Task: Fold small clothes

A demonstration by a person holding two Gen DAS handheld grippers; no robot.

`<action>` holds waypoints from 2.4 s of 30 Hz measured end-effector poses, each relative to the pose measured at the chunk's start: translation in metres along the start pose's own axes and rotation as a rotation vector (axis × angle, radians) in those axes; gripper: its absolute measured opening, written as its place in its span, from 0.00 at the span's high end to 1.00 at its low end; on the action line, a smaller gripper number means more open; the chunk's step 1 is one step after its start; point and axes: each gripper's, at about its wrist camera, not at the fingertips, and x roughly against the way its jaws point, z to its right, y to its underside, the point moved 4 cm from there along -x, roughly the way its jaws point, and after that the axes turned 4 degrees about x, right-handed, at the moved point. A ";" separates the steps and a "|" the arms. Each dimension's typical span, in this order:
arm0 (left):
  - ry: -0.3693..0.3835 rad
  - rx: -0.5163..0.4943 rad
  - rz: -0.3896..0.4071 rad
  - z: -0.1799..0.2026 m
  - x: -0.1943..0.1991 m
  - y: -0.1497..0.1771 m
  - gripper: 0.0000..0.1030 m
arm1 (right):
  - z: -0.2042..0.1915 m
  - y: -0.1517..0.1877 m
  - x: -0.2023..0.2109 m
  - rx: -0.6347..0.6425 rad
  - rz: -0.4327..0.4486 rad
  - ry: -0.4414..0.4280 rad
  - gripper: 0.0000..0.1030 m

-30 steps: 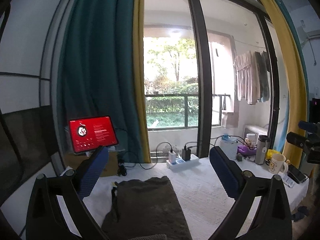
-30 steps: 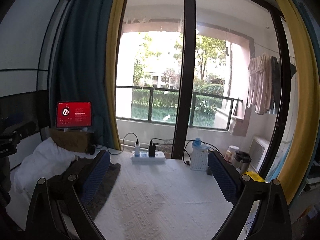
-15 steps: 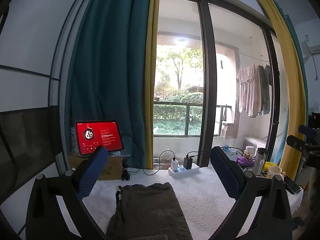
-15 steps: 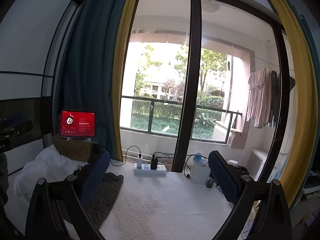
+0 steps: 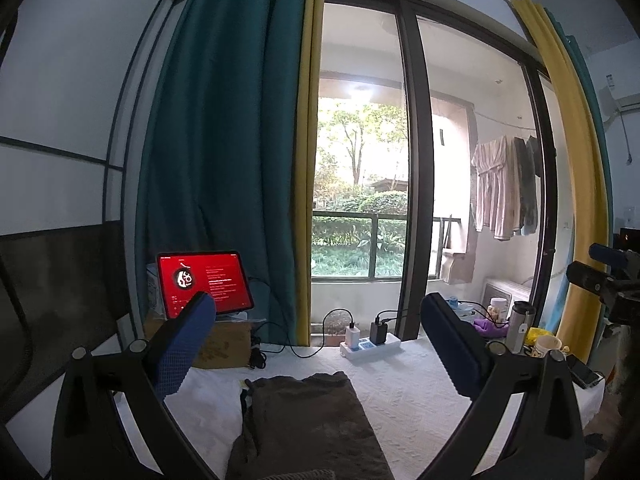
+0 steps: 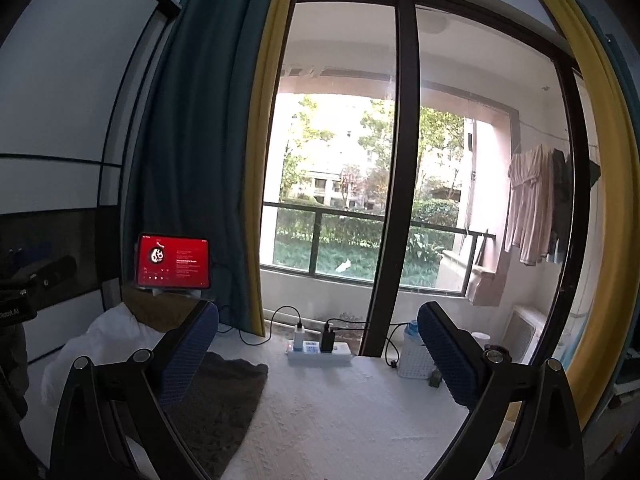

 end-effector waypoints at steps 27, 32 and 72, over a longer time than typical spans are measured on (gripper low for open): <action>0.026 -0.016 -0.053 0.022 -0.013 0.007 0.02 | 0.034 0.022 -0.004 -0.064 -0.055 0.039 0.02; 0.025 -0.015 -0.056 0.022 -0.013 0.008 0.02 | 0.034 0.023 -0.004 -0.062 -0.057 0.037 0.02; 0.027 -0.016 -0.072 0.021 -0.014 0.013 0.02 | 0.033 0.029 -0.010 -0.048 -0.072 0.023 0.02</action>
